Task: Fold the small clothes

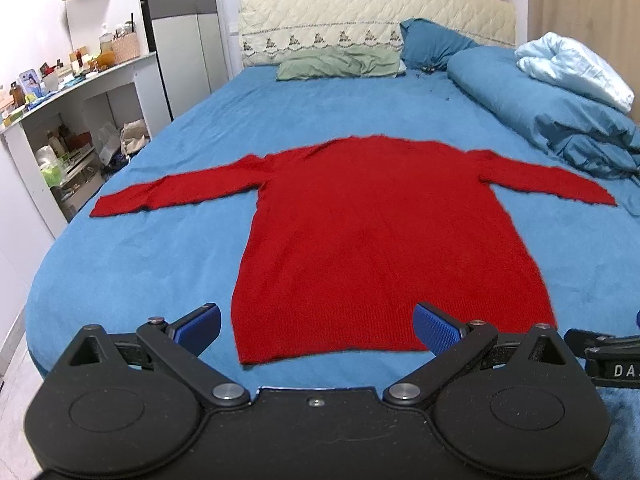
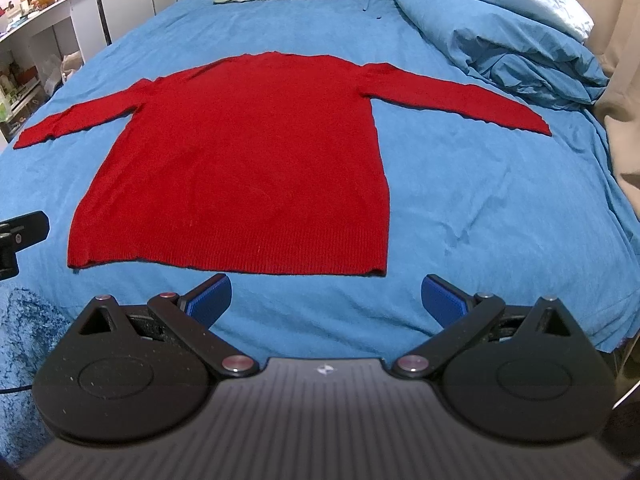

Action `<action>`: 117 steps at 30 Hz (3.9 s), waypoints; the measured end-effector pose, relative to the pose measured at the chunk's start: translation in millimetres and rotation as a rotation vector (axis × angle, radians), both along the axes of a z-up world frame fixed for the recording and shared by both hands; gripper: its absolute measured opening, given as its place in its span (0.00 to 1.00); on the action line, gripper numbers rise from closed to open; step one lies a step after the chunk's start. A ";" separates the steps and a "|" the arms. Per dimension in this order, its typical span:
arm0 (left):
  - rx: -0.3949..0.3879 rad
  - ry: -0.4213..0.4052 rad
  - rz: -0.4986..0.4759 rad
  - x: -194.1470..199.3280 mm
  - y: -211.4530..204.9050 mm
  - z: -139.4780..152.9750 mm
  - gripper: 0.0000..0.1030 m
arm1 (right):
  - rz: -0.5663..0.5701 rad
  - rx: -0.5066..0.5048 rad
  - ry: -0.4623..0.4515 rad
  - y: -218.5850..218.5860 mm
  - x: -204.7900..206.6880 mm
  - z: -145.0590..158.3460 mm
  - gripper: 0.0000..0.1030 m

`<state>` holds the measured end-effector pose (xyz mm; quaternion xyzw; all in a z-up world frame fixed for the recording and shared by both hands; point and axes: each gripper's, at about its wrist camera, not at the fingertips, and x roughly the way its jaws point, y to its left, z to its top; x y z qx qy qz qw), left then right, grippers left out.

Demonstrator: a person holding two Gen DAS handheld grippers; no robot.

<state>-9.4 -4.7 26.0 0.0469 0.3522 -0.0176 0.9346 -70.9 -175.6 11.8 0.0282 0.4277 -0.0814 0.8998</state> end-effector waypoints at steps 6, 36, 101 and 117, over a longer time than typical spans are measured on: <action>-0.034 -0.121 -0.082 29.6 -29.8 52.0 1.00 | -0.052 0.022 -0.084 -30.9 9.2 32.9 1.00; -0.120 0.130 -0.306 428.2 -276.6 -69.8 0.99 | -0.685 0.250 -0.252 -397.2 256.5 -95.1 1.00; -0.090 0.272 -0.369 521.0 -88.8 -98.2 0.96 | 0.272 0.036 -0.078 -44.6 463.5 -118.9 0.86; -0.194 0.290 -0.134 520.7 -98.5 -144.7 0.45 | -0.036 0.088 -0.022 -160.0 402.3 -124.5 0.86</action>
